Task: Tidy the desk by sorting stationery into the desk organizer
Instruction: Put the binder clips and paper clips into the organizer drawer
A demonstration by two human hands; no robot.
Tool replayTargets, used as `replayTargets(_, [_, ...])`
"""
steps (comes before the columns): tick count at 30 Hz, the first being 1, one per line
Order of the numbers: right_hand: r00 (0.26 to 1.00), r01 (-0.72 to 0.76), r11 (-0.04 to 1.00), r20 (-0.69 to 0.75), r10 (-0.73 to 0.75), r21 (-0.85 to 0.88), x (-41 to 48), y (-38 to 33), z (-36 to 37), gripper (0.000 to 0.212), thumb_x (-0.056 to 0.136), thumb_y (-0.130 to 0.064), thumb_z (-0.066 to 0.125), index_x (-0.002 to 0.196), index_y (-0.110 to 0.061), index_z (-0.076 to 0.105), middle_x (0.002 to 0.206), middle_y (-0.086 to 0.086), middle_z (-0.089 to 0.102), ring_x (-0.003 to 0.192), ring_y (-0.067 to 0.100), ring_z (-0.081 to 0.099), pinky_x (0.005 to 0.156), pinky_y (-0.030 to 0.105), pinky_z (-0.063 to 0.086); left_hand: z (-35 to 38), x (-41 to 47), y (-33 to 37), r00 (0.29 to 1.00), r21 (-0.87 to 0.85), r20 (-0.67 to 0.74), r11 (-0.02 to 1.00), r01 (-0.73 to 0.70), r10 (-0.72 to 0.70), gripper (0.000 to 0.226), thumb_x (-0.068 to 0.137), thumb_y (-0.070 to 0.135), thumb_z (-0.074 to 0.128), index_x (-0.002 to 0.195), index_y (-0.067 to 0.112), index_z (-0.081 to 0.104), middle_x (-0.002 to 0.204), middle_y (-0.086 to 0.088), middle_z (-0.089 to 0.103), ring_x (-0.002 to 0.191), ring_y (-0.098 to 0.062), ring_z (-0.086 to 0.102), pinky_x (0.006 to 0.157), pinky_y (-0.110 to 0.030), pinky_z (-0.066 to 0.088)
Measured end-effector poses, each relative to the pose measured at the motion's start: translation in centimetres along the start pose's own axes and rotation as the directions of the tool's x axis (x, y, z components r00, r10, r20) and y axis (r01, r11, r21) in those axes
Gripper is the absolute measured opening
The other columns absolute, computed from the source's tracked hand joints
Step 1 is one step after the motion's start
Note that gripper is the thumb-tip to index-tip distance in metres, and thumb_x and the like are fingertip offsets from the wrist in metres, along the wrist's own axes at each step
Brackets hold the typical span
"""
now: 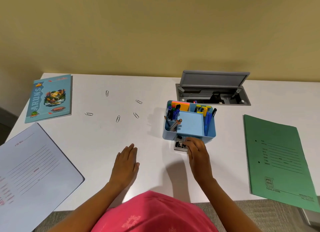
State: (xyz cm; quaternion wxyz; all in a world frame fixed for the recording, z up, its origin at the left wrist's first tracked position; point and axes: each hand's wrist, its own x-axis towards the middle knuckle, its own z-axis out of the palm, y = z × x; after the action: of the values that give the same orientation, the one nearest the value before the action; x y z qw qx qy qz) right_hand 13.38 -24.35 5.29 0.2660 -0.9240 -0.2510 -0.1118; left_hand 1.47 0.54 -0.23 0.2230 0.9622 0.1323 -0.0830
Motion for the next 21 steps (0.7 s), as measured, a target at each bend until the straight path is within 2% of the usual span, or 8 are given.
replayTargets(3, [0.997,0.003,0.999,-0.077,0.0,0.035,-0.4,0.4,-0.2,0.027,0.084,0.003,0.06,0.11,-0.006,0.062,0.115,0.01,0.06,0.111,0.02,0.051,0.1,0.02,0.04,-1.3,1.4,1.8,0.989,-0.272,-0.071,0.957,0.104,-0.127,0.043,0.089,0.031,0.046,0.124,0.007,0.051,0.121,-0.008,0.056,0.112,-0.028,0.053,0.095,-0.038,0.044])
replayTargets(5, [0.986,-0.047,0.996,-0.155,0.058,0.073,-0.6,0.2,-0.5,0.023,0.087,0.003,0.06,0.107,-0.007,0.06,0.109,0.01,0.06,0.106,0.019,0.052,0.096,0.014,0.038,-2.4,2.5,3.2,0.967,-0.468,-0.043,0.86,0.204,-0.253,0.037,0.093,0.024,0.053,0.126,0.008,0.051,0.124,-0.007,0.058,0.114,-0.024,0.054,0.096,-0.029,0.04])
replayTargets(7, [0.959,-0.162,0.981,-0.215,0.182,0.107,-0.9,0.0,-0.8,0.023,0.083,0.007,0.064,0.101,-0.008,0.063,0.102,0.007,0.058,0.096,0.019,0.054,0.087,0.018,0.043,-3.2,3.7,4.7,0.949,-0.571,0.012,0.777,0.265,-0.315,0.032,0.093,0.021,0.053,0.123,0.009,0.055,0.122,-0.005,0.062,0.112,-0.02,0.057,0.092,-0.022,0.038])
replayTargets(10, [0.869,-0.387,0.894,-0.233,0.436,0.226,-1.8,-0.3,-0.7,0.025,0.08,0.005,0.067,0.097,-0.013,0.061,0.094,0.001,0.057,0.078,0.018,0.055,0.071,0.025,0.047,-4.2,5.4,7.1,0.95,-0.632,0.086,0.721,0.285,-0.299,0.03,0.094,0.025,0.053,0.12,0.012,0.059,0.119,-0.003,0.065,0.11,-0.019,0.06,0.093,-0.021,0.04])
replayTargets(12, [0.783,-0.52,0.785,-0.177,0.596,0.337,-2.2,-0.4,-0.3,0.03,0.078,0.002,0.071,0.099,-0.013,0.057,0.092,0.003,0.057,0.072,0.018,0.055,0.066,0.023,0.045,-4.3,6.5,8.5,0.954,-0.667,0.131,0.688,0.286,-0.269,0.035,0.093,0.032,0.053,0.123,0.015,0.058,0.123,-0.003,0.063,0.111,-0.02,0.06,0.102,-0.032,0.044])
replayTargets(14, [0.693,-0.633,0.657,-0.079,0.717,0.411,-2.2,-0.1,0.3,0.041,0.073,-0.003,0.077,0.103,-0.011,0.05,0.095,0.007,0.056,0.075,0.022,0.056,0.065,0.027,0.046,-4.5,7.5,9.9,0.949,-0.695,0.171,0.651,0.306,-0.264,0.038,0.092,0.036,0.052,0.125,0.017,0.057,0.124,-0.005,0.063,0.113,-0.023,0.058,0.101,-0.042,0.046])
replayTargets(17, [0.616,-0.71,0.556,-0.002,0.788,0.432,-1.6,0.4,1.0,0.055,0.067,-0.009,0.083,0.106,-0.01,0.044,0.097,0.01,0.056,0.079,0.025,0.058,0.066,0.025,0.041,-4.9,8.6,11.6,0.947,-0.698,0.194,0.642,0.315,-0.254,0.036,0.093,0.033,0.05,0.123,0.015,0.058,0.121,-0.007,0.063,0.112,-0.025,0.057,0.099,-0.044,0.047])
replayTargets(21, [0.621,-0.69,0.558,-0.019,0.784,0.462,-0.5,0.9,1.8,0.055,0.066,-0.015,0.085,0.101,-0.012,0.042,0.092,0.013,0.058,0.073,0.026,0.06,0.064,0.021,0.039,-5.6,9.5,12.6,0.946,-0.677,0.192,0.663,0.319,-0.26,0.031,0.093,0.027,0.051,0.12,0.012,0.058,0.112,-0.008,0.063,0.107,-0.028,0.058,0.094,-0.045,0.049])
